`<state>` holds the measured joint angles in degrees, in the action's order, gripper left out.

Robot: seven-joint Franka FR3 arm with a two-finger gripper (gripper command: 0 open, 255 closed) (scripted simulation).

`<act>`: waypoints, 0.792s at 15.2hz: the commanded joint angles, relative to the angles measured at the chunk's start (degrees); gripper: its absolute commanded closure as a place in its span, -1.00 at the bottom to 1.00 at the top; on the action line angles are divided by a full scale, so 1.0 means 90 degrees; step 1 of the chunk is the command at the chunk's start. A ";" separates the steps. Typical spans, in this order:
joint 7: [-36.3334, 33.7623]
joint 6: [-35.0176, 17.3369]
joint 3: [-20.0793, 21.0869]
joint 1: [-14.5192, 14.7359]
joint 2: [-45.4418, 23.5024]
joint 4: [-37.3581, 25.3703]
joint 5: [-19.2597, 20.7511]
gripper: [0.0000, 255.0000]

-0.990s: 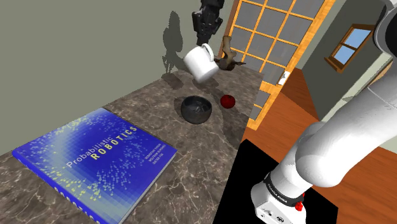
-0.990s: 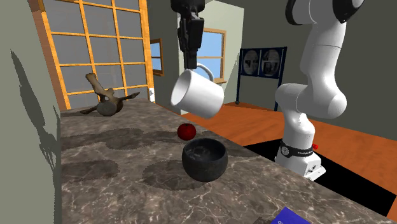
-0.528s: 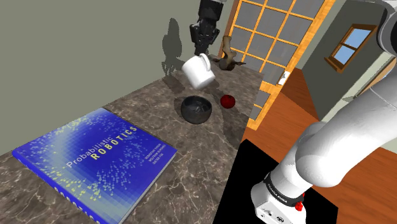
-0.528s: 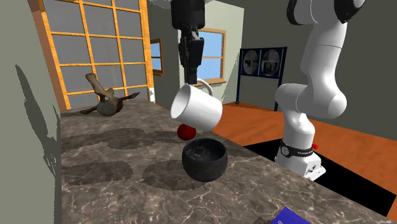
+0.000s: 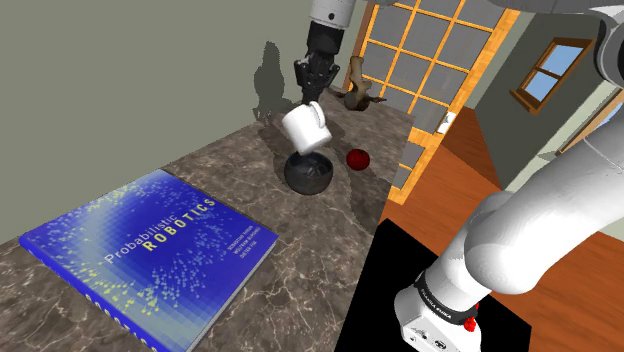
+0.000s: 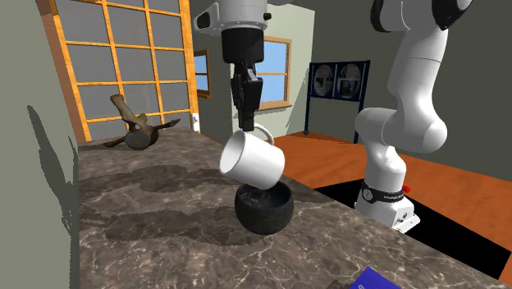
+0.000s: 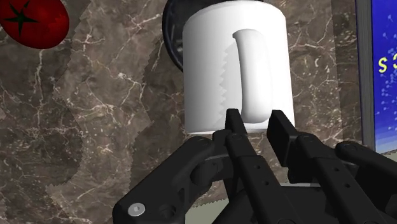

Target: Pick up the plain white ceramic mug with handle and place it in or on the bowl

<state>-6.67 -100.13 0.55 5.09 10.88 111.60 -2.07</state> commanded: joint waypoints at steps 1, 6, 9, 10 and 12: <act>0.0006 -0.0161 0.0000 0.0000 0.0011 0.0166 -0.0001 1.00; 0.0019 -0.0588 0.0002 0.0001 -0.0006 0.0576 -0.0005 1.00; 0.0027 -0.0842 0.0003 0.0002 -0.0033 0.0803 -0.0008 1.00; 0.0027 -0.0842 0.0003 0.0002 -0.0032 0.0804 -0.0008 1.00; 0.0027 -0.0842 0.0003 0.0002 -0.0033 0.0804 -0.0008 1.00</act>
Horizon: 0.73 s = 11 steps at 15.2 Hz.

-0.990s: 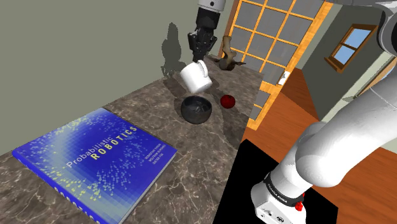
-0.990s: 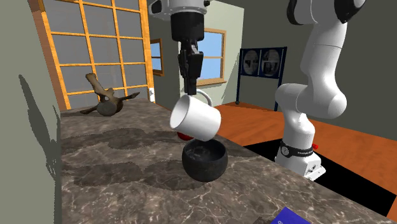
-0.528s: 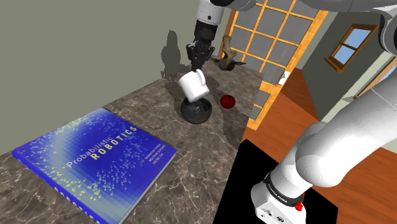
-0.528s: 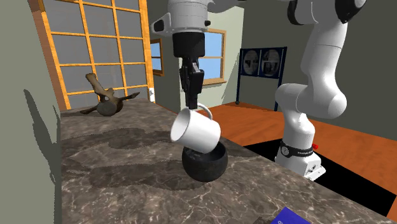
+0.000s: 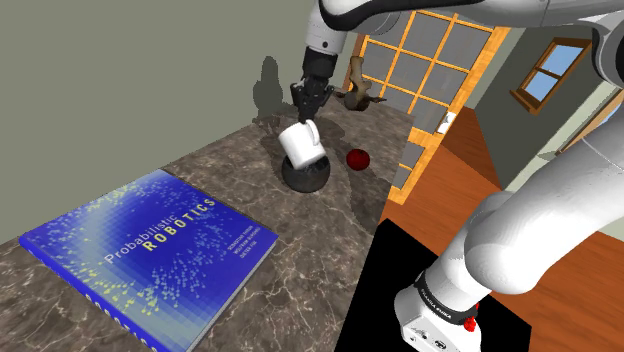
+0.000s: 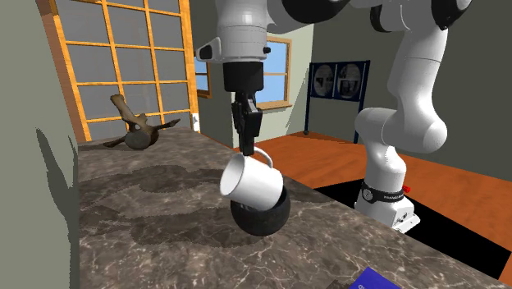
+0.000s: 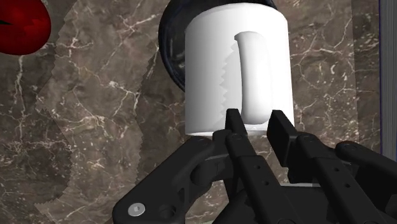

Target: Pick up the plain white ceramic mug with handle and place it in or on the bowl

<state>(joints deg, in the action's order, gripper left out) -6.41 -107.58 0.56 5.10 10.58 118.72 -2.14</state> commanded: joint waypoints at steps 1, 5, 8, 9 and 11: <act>-0.0002 -0.0014 0.0002 0.0002 0.0001 0.0012 -0.0001 1.00; -0.0002 -0.0014 0.0002 0.0002 0.0001 0.0012 -0.0001 -1.00; -0.0002 -0.0014 0.0002 0.0002 0.0001 0.0013 -0.0001 -1.00; -0.0002 -0.0014 0.0002 0.0002 0.0001 0.0013 -0.0001 -1.00; -0.0004 0.0200 -0.0002 -0.0001 0.0022 -0.0181 0.0002 -1.00</act>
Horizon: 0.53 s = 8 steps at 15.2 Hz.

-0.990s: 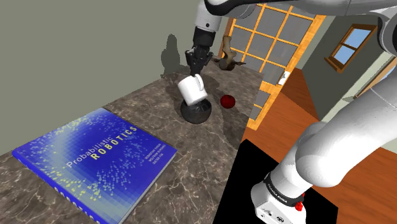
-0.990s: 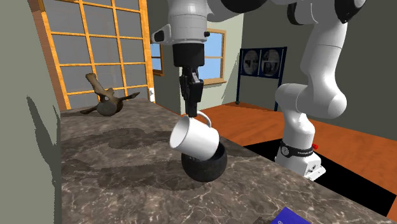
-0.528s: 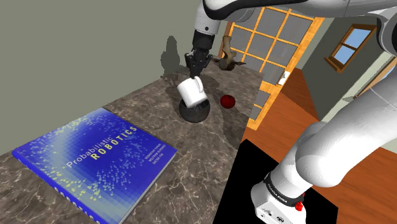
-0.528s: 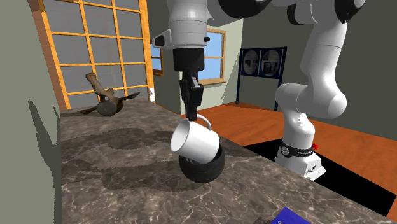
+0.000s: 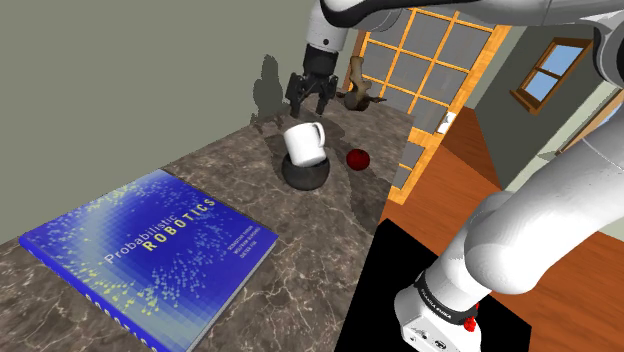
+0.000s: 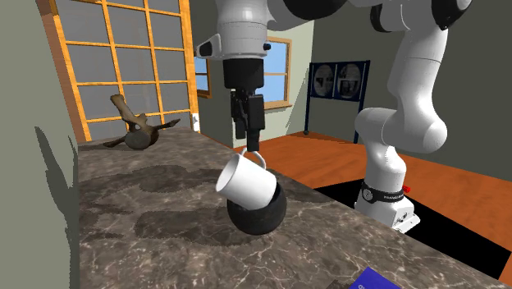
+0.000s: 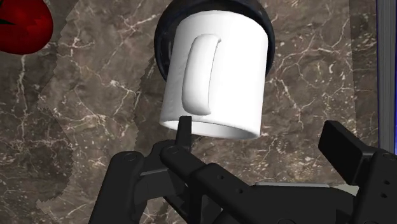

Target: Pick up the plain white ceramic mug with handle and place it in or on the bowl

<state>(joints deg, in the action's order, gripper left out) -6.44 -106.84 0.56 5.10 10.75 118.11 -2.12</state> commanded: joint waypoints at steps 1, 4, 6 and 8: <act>-0.0001 0.0331 -0.0007 -0.0004 0.0015 -0.0314 0.0003 -1.00; -0.0004 0.0713 -0.0014 -0.0010 0.0015 -0.0696 0.0008 -1.00; -0.0004 0.0713 -0.0014 -0.0009 0.0015 -0.0696 0.0008 -1.00; -0.0004 0.0713 -0.0014 -0.0009 0.0015 -0.0696 0.0008 -1.00</act>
<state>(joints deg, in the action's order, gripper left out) -6.47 -100.48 0.44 5.02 10.88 111.89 -2.05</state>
